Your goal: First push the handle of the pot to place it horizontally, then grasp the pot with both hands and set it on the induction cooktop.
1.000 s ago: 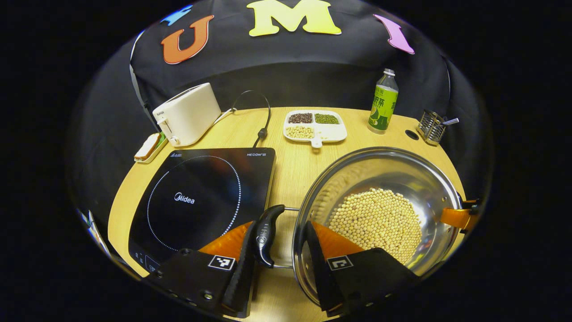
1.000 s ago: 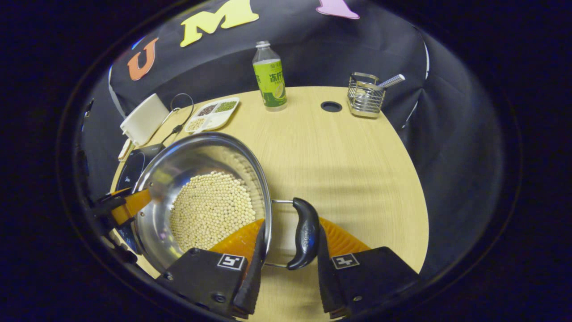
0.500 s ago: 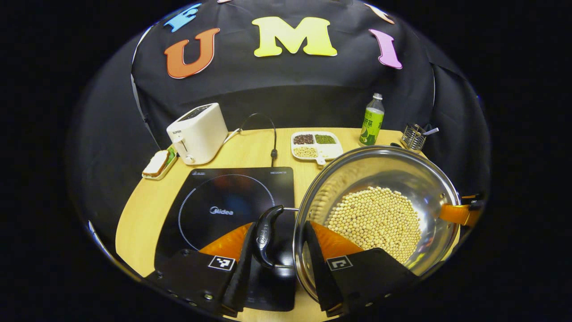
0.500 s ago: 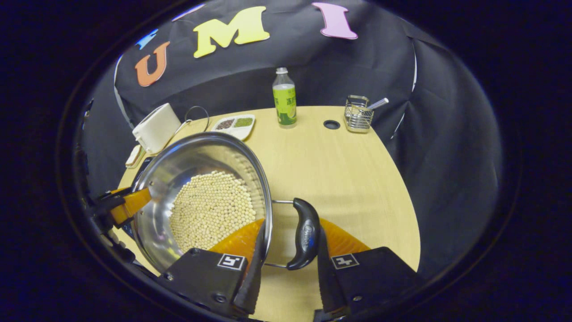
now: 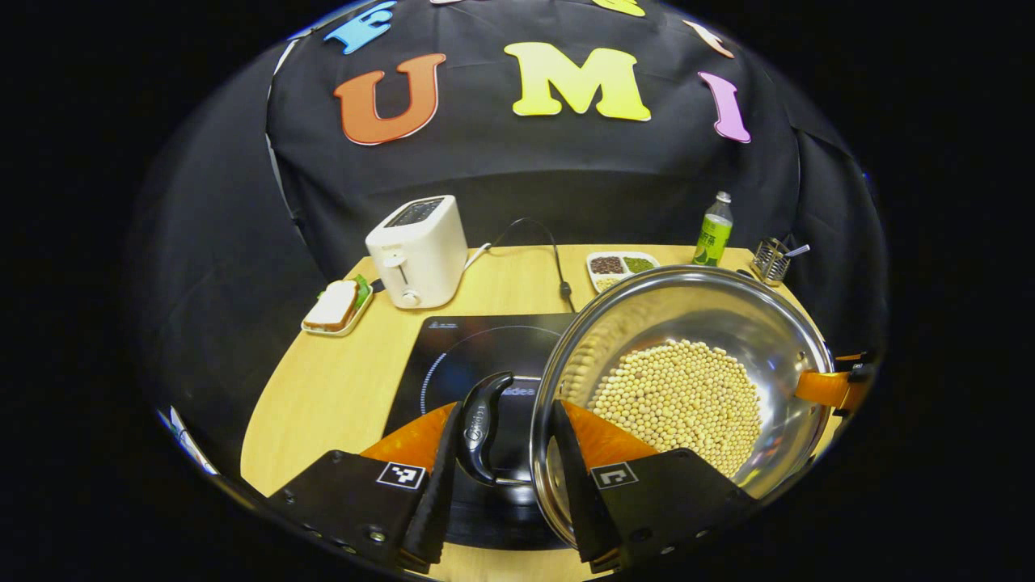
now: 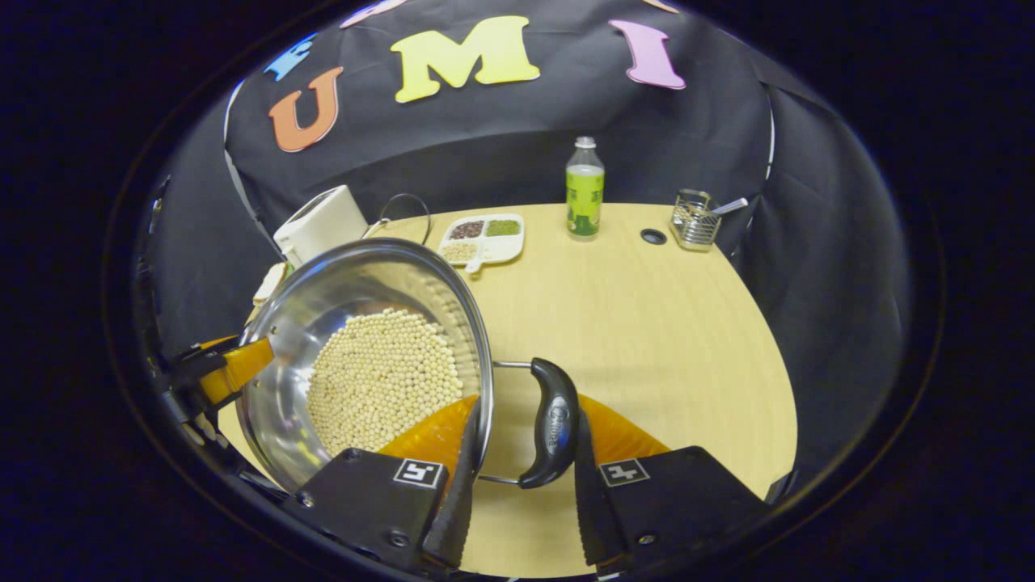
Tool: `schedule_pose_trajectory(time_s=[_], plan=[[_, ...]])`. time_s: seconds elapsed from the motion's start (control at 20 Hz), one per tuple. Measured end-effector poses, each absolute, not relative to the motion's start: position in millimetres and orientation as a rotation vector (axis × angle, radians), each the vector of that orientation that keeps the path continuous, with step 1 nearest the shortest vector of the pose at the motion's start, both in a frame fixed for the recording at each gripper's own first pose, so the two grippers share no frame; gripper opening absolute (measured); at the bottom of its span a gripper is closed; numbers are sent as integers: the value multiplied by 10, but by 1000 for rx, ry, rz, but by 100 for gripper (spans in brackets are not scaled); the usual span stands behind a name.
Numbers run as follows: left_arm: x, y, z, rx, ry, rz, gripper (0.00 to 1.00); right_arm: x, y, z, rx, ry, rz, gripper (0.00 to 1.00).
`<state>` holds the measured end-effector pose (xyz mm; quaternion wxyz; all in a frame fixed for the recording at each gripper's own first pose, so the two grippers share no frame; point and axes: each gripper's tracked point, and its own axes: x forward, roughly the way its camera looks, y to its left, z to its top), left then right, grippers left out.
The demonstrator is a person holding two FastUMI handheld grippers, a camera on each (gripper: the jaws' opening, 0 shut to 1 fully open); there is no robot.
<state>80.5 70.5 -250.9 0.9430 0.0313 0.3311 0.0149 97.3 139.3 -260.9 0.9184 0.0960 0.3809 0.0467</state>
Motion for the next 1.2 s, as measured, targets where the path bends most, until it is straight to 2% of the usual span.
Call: schedule_pose_trajectory(time_s=[0.65,1.2], plan=[[1156,1683,-2592,91,692,68,59,1349,2456,-2572,212,827,122,54],[1428,1976,-2835,89,739,89,59,1694,2804,-2702,195,878,124,54]])
